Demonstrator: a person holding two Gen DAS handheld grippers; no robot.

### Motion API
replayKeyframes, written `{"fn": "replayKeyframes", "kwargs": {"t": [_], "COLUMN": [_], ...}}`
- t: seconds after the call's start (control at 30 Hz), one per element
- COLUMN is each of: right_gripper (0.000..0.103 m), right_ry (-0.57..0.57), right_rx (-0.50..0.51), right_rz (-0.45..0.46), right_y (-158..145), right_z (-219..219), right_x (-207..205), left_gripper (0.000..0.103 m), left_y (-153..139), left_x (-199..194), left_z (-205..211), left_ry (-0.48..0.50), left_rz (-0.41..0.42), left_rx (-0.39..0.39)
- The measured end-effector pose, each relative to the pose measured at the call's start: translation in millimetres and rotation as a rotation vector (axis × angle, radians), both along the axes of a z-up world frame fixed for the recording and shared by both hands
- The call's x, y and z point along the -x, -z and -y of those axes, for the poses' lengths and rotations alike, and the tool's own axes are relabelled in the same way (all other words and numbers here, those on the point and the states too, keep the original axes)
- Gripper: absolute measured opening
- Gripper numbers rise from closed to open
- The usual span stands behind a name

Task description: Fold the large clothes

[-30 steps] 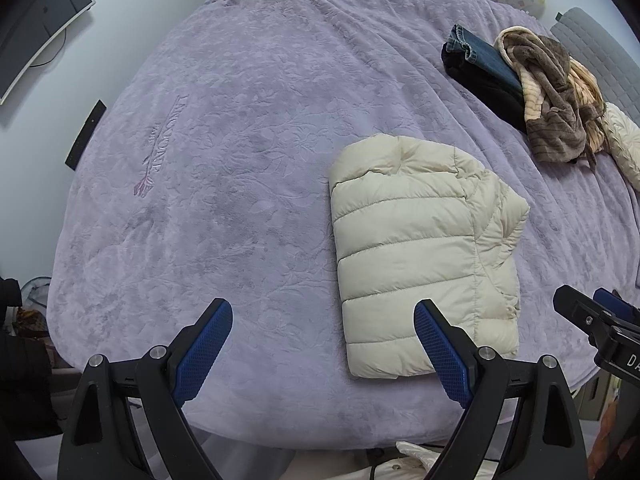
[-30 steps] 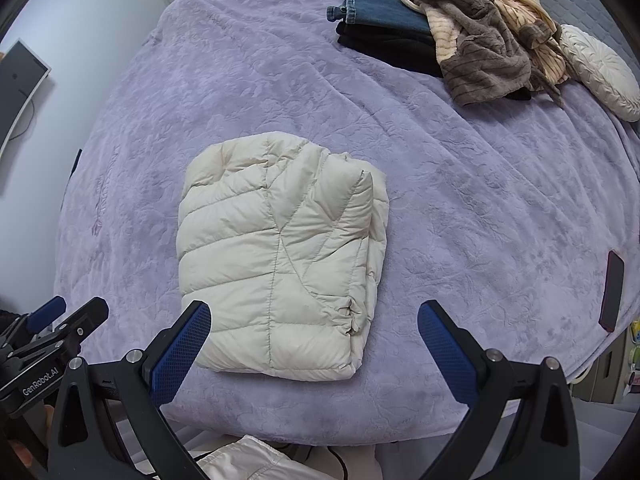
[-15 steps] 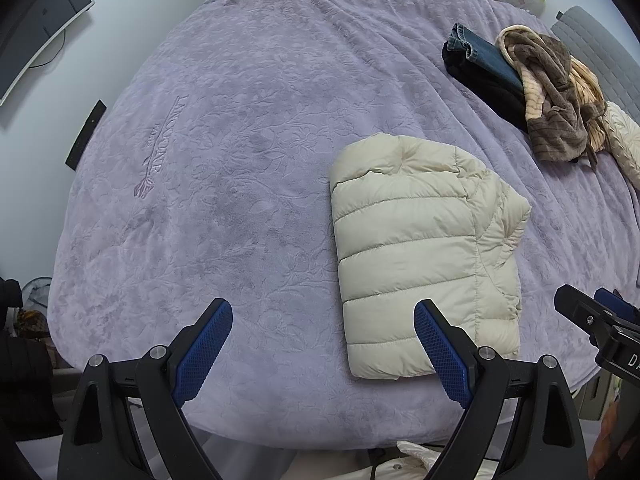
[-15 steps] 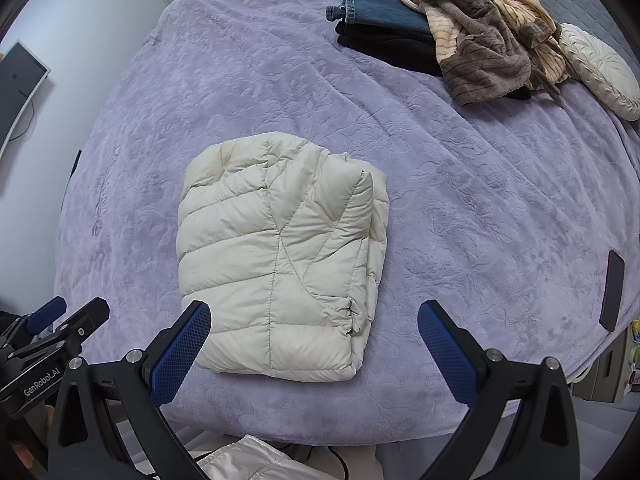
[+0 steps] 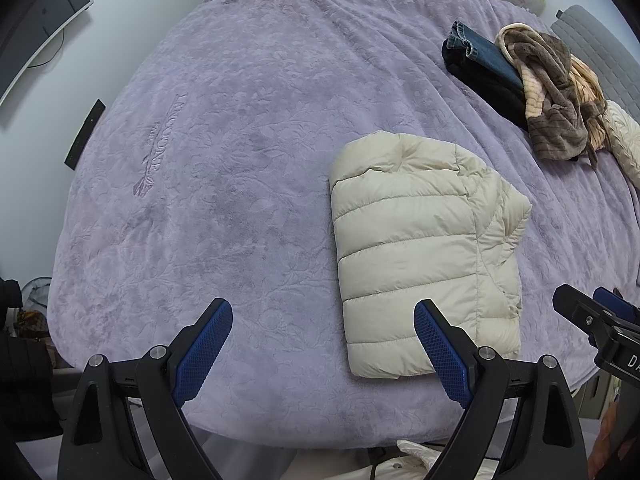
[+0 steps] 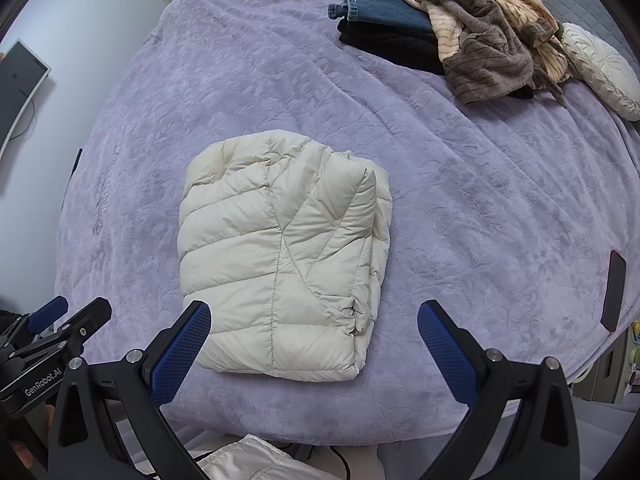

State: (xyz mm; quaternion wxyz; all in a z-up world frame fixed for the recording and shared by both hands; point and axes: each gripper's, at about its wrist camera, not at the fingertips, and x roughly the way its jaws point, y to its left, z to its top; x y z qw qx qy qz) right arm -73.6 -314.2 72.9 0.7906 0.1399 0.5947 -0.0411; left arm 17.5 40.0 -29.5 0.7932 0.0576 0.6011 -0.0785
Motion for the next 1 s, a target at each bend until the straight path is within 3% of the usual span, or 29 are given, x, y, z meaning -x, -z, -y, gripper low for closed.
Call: {"fn": "replayKeyframes", "kwargs": {"t": [1.0], "right_gripper": [0.103], "right_ry": [0.001], "right_rx": [-0.001], "right_rz": [-0.003], "right_y": [0.8], "right_z": [-1.4], "right_x": [-0.5], "left_gripper": [0.093], "left_y": [0.5], "left_x": [-5.5], "left_z": [-0.6], "left_ry": [0.006], "left_rz": [-0.023], "left_rx": [0.021]}}
